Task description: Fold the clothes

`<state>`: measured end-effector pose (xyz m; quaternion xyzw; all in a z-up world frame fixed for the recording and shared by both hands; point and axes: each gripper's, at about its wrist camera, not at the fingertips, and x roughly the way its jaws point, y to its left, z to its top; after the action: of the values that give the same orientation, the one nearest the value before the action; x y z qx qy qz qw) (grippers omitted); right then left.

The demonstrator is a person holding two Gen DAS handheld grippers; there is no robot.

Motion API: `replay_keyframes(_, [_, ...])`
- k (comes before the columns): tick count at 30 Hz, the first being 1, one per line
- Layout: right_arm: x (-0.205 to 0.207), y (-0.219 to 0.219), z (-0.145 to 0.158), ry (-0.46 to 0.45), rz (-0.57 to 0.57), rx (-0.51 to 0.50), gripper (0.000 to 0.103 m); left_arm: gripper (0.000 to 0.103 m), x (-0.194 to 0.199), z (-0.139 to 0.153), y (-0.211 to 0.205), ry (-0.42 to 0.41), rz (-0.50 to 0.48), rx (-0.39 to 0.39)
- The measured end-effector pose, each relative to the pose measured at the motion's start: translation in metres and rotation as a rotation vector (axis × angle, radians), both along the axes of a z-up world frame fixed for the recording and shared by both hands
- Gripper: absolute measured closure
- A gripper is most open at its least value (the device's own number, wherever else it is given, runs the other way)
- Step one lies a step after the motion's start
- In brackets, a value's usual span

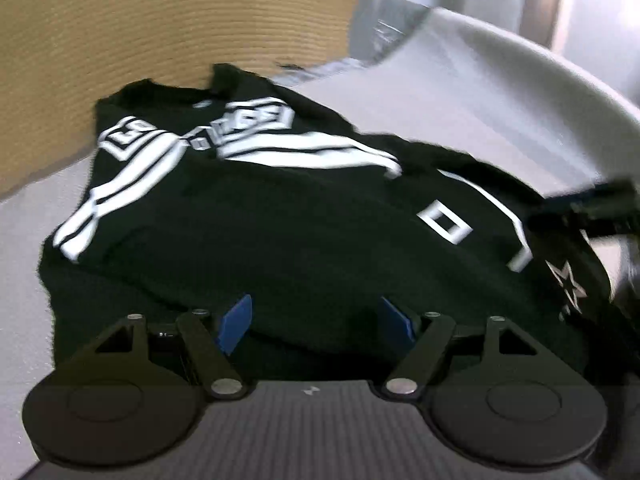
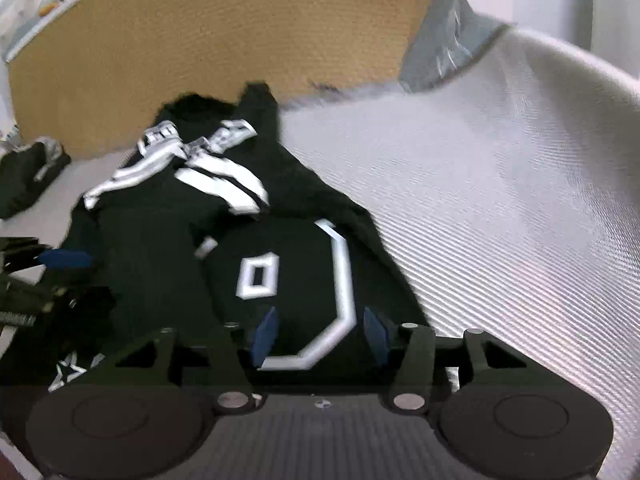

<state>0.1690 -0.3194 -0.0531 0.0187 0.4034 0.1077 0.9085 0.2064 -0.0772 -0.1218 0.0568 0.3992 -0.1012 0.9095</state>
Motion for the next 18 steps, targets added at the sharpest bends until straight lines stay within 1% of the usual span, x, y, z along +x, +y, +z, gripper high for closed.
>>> replay_keyframes(4, [0.008,-0.021,0.001,0.052,-0.019,-0.033,0.051,0.03,-0.008,-0.008,-0.029,0.019,-0.078,0.016])
replay_keyframes(9, [0.012,-0.031,0.0,0.119,0.035,-0.118,0.051,0.029,-0.012,-0.019,-0.034,0.028,-0.098,0.049])
replay_keyframes(11, [0.013,-0.035,-0.002,0.14,0.029,-0.136,0.051,0.028,-0.012,-0.023,-0.032,0.034,-0.095,0.045])
replay_keyframes(17, [0.013,-0.045,-0.014,0.225,0.036,-0.108,0.051,0.028,-0.009,-0.025,-0.023,0.047,-0.052,0.006])
replay_keyframes(18, [0.013,-0.046,-0.015,0.228,0.035,-0.1,0.051,0.028,-0.009,-0.025,-0.022,0.05,-0.047,0.0])
